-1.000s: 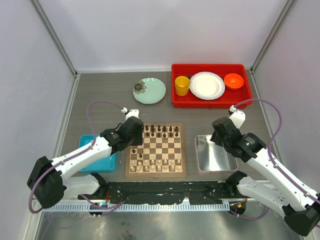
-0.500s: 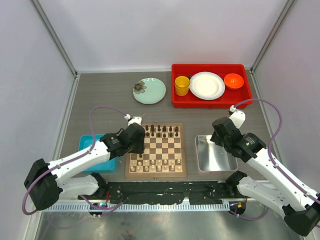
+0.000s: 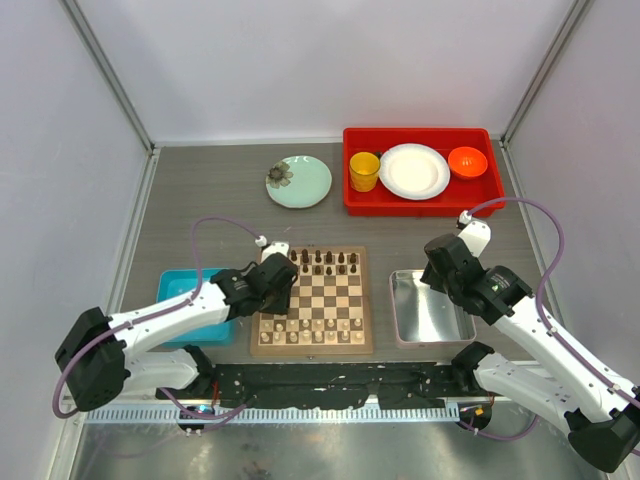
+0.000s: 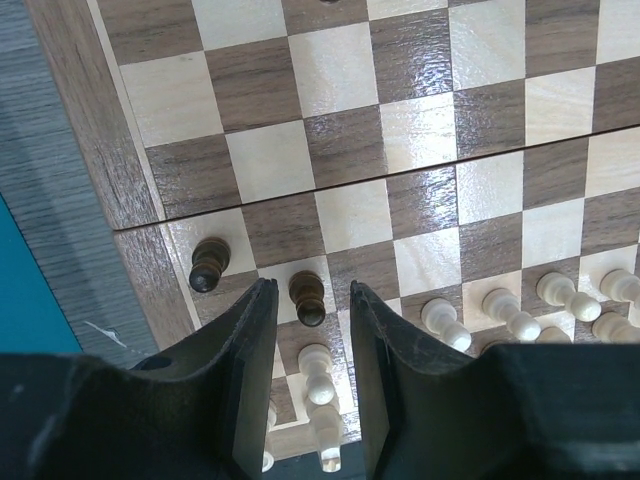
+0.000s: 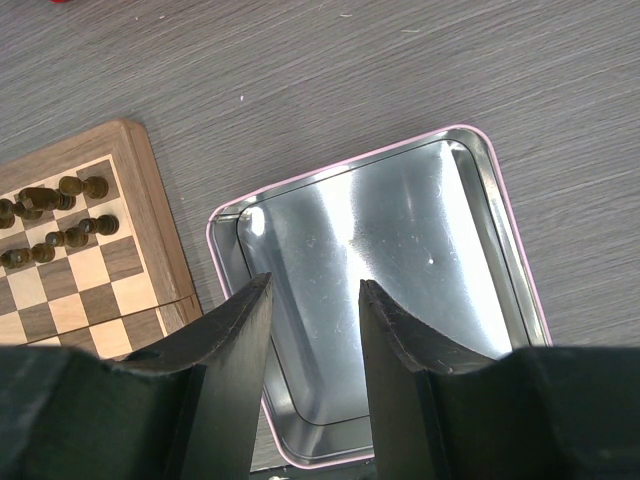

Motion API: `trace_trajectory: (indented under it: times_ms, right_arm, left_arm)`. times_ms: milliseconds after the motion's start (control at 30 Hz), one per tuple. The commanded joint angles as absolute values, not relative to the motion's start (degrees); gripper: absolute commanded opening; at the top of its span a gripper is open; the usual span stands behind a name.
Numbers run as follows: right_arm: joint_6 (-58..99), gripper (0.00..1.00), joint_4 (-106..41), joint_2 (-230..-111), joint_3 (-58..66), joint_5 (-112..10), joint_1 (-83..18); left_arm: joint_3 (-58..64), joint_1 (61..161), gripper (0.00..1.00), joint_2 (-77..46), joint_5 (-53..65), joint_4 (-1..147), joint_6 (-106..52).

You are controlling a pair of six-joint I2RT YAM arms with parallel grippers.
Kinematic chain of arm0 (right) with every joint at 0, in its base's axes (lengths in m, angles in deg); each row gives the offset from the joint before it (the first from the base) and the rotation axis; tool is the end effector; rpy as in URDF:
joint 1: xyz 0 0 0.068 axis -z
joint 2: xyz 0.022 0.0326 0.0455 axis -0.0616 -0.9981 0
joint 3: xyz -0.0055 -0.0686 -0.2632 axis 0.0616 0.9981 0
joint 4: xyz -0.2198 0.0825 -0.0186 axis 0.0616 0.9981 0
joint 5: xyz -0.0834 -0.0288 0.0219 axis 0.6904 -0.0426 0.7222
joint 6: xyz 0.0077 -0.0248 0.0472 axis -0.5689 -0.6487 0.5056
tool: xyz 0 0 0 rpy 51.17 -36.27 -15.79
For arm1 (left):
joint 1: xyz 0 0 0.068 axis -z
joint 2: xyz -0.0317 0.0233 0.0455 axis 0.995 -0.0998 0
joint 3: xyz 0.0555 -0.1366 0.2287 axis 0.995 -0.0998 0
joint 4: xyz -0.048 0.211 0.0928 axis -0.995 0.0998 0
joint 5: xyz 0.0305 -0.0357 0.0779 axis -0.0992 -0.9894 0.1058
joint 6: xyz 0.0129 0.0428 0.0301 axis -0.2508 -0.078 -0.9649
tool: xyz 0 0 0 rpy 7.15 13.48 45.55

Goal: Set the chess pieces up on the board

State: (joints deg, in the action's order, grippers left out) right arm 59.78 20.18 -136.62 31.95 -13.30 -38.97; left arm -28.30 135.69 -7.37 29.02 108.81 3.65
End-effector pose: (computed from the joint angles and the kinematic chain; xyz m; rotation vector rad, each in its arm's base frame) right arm 0.1082 0.0554 0.2852 0.4268 2.2920 0.0487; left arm 0.1283 -0.1461 0.2184 0.1126 2.5904 -0.2643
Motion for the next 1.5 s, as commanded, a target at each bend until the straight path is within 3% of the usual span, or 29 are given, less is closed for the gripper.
trace_trajectory:
  times_ms: [0,433,867,1100,1467]
  right_arm:
    - [59.42,0.45,19.77,-136.39,31.23,-11.48,-38.78]
    - [59.69,0.46,19.85,-136.31,31.31,-11.57,-38.78]
    - [59.77,0.45,19.85,-136.04,31.4,-11.57,-38.78]
    - [59.77,0.45,19.77,-136.13,31.58,-11.66,-38.78]
    - [59.51,0.45,19.59,-136.13,31.49,-11.66,-38.78]
  left_arm:
    - [-29.11,136.13,0.38,-7.81,30.69,108.54,4.42]
    - [-29.29,136.39,0.33,-8.42,30.43,108.01,4.33]
    - [-28.67,136.57,0.14,-8.51,29.37,107.83,4.42]
    - [-26.83,136.48,0.13,-9.04,32.62,107.22,4.15]
    - [-24.1,126.64,0.12,-10.61,30.61,99.93,-0.59]
